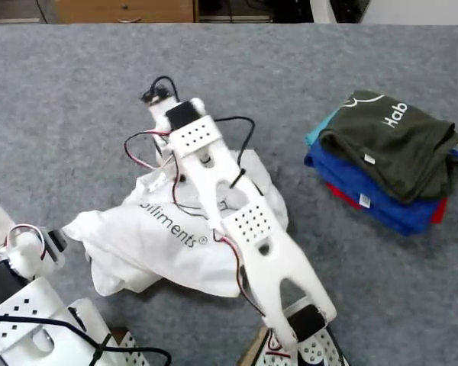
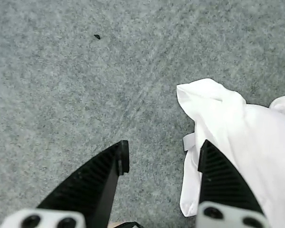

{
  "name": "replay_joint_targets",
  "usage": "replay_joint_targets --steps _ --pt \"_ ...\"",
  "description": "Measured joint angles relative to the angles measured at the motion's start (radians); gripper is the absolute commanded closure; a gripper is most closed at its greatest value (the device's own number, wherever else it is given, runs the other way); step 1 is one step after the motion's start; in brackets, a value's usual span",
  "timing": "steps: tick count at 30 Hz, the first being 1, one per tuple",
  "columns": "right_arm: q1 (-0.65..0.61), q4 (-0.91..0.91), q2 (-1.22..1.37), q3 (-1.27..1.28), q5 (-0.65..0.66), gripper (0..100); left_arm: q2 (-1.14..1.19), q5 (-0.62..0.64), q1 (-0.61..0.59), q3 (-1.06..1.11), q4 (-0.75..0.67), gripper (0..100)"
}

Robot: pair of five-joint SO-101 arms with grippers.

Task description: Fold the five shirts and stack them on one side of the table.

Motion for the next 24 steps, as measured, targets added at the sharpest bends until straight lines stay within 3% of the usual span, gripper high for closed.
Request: replay_joint_targets --steps 4,13,19,24 --pt "0.063 -0.011 0.044 -0.164 -0.055 99.4 0.0 0.0 0.0 0.0 0.0 76" --pt "0.315 -0.144 0.035 -0.203 -0.196 99.4 0.0 0.002 0.008 -0.002 -0.054 76" --pt "0.434 -0.215 0.034 -0.203 -0.319 99.1 0.023 0.072 0.138 -0.006 -0.064 76" --pt "0.445 -0.222 0.034 -0.203 -0.342 99.0 0.215 0.173 0.295 -0.149 -0.064 76"
